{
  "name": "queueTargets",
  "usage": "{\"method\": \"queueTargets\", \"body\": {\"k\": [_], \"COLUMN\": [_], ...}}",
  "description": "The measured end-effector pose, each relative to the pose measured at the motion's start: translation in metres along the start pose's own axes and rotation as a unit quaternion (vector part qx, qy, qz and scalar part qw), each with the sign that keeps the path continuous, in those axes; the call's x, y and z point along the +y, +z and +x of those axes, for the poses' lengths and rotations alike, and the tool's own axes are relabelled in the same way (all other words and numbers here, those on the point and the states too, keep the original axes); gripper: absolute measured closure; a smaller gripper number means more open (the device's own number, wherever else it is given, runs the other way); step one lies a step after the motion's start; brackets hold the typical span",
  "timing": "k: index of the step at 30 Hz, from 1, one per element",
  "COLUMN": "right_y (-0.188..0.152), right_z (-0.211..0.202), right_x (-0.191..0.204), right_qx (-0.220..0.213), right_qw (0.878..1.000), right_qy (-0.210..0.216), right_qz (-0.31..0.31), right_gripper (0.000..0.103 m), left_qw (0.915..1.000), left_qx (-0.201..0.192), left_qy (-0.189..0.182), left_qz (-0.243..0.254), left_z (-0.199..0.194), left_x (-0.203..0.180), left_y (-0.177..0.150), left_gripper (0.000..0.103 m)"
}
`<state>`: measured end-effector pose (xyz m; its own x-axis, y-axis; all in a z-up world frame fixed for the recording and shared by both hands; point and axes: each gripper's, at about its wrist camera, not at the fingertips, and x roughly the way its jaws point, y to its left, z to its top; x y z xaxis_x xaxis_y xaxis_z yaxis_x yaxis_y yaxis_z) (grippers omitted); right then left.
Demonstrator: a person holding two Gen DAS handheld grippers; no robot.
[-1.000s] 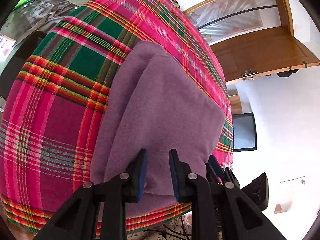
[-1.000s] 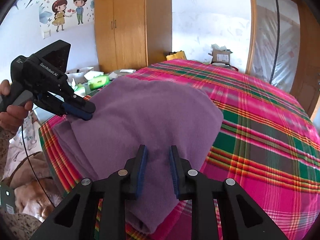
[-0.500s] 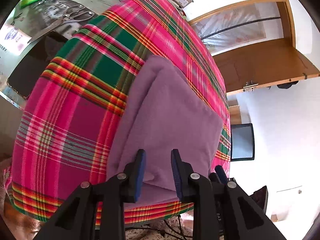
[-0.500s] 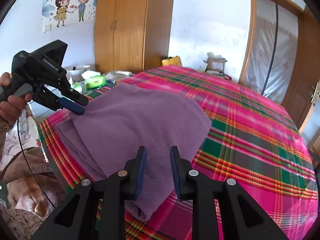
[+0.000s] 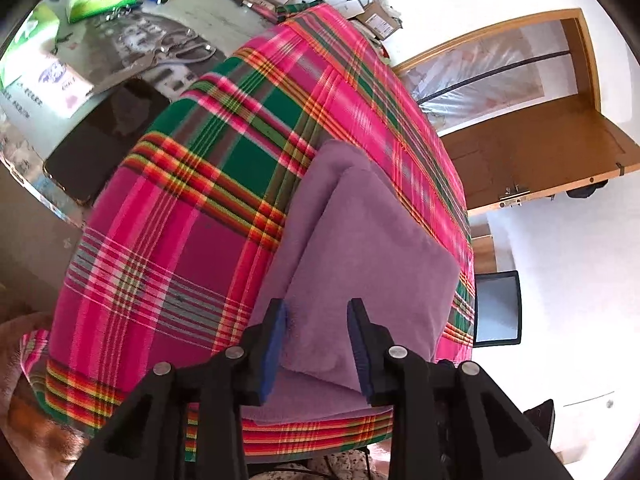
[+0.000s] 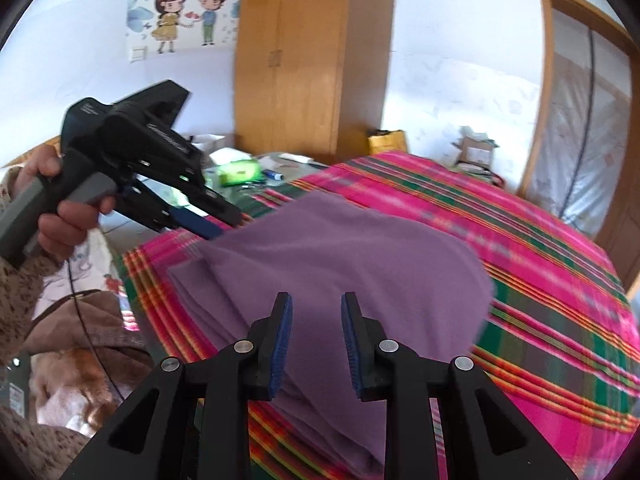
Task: Fold clothes
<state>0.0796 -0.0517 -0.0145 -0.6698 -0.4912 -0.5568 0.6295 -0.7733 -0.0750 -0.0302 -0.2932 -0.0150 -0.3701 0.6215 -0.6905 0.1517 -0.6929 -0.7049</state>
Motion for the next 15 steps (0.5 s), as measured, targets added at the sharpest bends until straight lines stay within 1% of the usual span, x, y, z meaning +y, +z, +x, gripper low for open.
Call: {"method": "queueTargets", "body": {"k": [1, 2, 5, 7, 11, 12, 15], "right_y": [0.003, 0.006, 0.013, 0.018, 0.026, 0.027, 0.031], "right_z": [0.005, 0.011, 0.029, 0.04, 0.057, 0.06, 0.071], "right_x": [0.005, 0.009, 0.025, 0.036, 0.053, 0.056, 0.066], "right_qx": [0.001, 0.004, 0.013, 0.017, 0.024, 0.027, 0.033], "right_qw": [1.0, 1.0, 0.999, 0.998, 0.996, 0.996, 0.997], "right_qy": [0.013, 0.023, 0.045, 0.059, 0.081, 0.083, 0.068], "right_qz": [-0.004, -0.006, -0.011, -0.015, -0.022, -0.022, -0.03], "right_gripper": [0.069, 0.069, 0.069, 0.069, 0.069, 0.069, 0.068], "left_qw": [1.0, 0.9999, 0.9996, 0.9991, 0.9985, 0.9982, 0.9974], "left_qx": [0.002, 0.006, 0.02, 0.023, 0.035, 0.036, 0.04], "left_qy": [-0.003, -0.008, -0.019, -0.029, -0.037, -0.041, -0.05], "left_qz": [-0.003, -0.002, -0.007, -0.019, -0.02, -0.024, -0.032], "left_z": [0.002, 0.002, 0.004, 0.005, 0.008, 0.008, 0.01], "left_x": [-0.001, -0.001, 0.001, 0.004, 0.005, 0.006, 0.008], "left_y": [0.0, 0.0, 0.002, 0.004, 0.007, 0.008, 0.009], "left_gripper": [0.071, 0.071, 0.071, 0.071, 0.071, 0.071, 0.071]}}
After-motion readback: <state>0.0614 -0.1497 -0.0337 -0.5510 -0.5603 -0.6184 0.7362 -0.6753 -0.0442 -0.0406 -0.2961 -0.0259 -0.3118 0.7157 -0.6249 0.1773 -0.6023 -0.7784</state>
